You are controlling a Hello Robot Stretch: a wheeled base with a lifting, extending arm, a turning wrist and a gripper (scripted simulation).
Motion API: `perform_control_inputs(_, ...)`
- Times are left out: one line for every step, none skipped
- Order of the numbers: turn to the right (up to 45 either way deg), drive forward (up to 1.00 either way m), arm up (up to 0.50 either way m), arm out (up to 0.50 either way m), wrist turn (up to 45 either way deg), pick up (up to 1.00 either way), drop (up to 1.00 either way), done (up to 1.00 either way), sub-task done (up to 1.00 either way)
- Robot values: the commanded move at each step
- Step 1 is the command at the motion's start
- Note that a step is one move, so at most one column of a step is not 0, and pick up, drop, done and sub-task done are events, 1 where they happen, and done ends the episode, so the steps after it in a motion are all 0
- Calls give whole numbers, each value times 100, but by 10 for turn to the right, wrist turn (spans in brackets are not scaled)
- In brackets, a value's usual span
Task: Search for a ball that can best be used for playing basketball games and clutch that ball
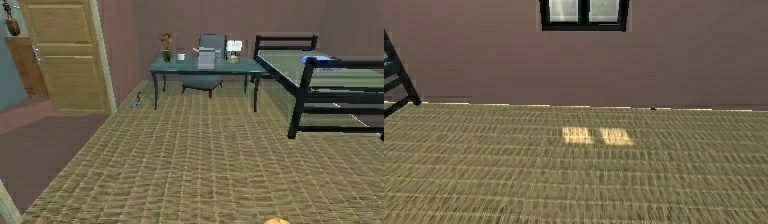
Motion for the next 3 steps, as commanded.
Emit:
perform_control_inputs(-30, 0, 0, 0, 0, 0, 0, 0, 0)
perform_control_inputs(0, 15, 0, 0, 0, 0, 0, 0, 0)
perform_control_inputs(-420, 0, 0, 0, 0, 0, 0, 0, 0)
